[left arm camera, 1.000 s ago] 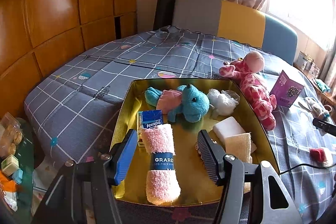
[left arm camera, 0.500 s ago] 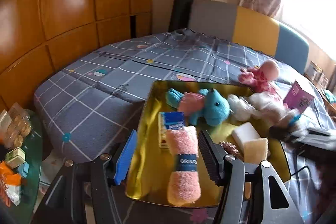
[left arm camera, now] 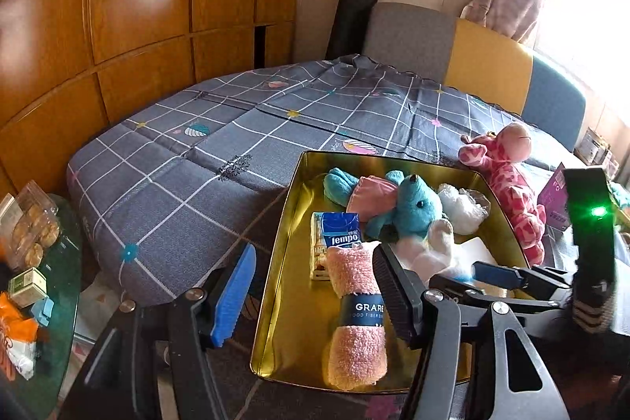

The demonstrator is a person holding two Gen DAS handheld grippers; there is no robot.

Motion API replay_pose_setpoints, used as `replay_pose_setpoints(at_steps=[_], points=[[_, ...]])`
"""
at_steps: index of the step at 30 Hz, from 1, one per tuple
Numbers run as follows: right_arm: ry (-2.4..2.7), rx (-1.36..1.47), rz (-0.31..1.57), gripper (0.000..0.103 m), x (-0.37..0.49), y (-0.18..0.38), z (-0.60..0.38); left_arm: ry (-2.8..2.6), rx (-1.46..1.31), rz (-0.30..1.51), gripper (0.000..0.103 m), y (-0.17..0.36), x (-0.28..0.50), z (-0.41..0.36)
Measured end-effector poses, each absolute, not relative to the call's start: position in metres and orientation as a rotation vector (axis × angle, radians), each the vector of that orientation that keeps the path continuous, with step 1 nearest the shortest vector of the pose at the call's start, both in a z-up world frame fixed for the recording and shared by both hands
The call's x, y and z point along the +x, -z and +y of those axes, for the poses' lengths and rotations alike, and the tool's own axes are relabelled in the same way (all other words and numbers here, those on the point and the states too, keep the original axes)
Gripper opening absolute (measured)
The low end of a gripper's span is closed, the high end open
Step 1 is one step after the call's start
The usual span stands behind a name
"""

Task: Organize soft objects
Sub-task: 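Lower the glove into the tray beside the pink sock and open the right tool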

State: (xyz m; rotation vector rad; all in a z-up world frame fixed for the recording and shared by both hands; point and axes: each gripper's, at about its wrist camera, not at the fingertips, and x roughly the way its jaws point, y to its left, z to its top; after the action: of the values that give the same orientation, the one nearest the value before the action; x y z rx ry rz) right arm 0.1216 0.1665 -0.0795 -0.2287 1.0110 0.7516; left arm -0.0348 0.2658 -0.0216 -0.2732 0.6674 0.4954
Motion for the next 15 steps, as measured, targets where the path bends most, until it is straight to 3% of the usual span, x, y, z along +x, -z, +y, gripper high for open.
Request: replay_pose_setpoints(at_steps=[15], points=[[-0.707,-0.06,0.916,0.058,0.113,0.034,0.1,-0.454,-0.256,0.662,0.063,0.017,-0.034,0.253]])
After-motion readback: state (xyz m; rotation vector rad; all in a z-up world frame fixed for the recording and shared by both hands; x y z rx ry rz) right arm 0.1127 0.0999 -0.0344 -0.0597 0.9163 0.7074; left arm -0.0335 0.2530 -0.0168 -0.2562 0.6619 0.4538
